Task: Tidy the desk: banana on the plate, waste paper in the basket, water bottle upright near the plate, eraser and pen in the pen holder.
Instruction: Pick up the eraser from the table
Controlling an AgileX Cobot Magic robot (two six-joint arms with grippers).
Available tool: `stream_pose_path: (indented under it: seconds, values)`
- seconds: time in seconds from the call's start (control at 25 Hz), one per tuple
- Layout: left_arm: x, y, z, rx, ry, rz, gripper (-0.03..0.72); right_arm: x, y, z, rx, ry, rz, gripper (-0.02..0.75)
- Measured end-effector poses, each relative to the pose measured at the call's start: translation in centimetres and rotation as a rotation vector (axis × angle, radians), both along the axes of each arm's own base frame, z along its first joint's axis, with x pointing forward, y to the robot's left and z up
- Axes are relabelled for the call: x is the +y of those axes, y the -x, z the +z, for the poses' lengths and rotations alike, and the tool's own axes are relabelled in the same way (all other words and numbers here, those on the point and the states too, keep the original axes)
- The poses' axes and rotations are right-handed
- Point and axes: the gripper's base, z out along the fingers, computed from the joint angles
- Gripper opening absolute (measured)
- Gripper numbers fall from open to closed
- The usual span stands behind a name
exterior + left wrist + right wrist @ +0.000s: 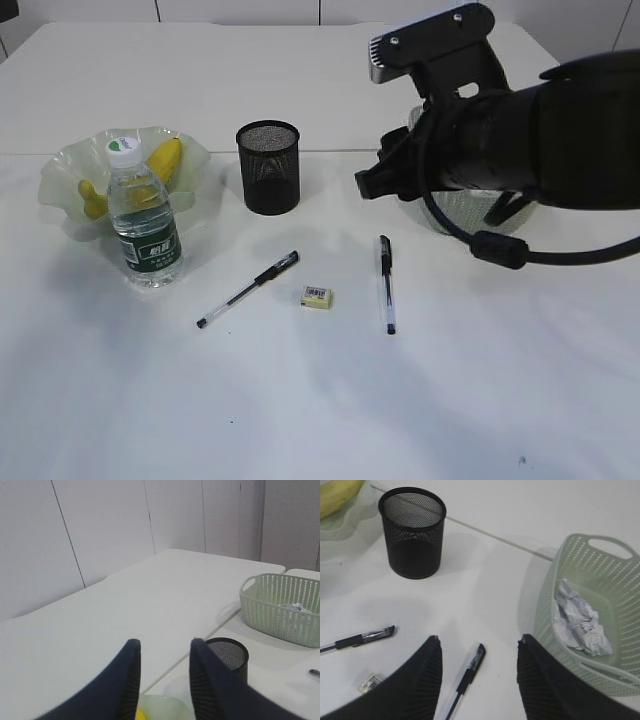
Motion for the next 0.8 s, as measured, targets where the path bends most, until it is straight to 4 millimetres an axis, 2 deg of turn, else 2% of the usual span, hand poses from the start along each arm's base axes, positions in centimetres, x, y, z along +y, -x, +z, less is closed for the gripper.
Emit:
stream_pose_path:
  seconds: [0.32, 0.64, 0.8]
  values:
    - [-0.1, 0.1, 0.1, 0.017, 0.035, -0.013, 0.227, 0.0, 0.7, -1.3, 0.049, -0.039, 0.005, 0.356]
    - [-0.5, 0.3, 0.3, 0.028, 0.085, -0.057, 0.227, 0.0, 2.3, -3.9, 0.121, -0.013, 0.110, 0.278]
    - [-0.5, 0.4, 0.3, 0.033, 0.092, -0.064, 0.227, 0.4, 2.5, -4.0, 0.098, 0.047, 0.207, 0.244]
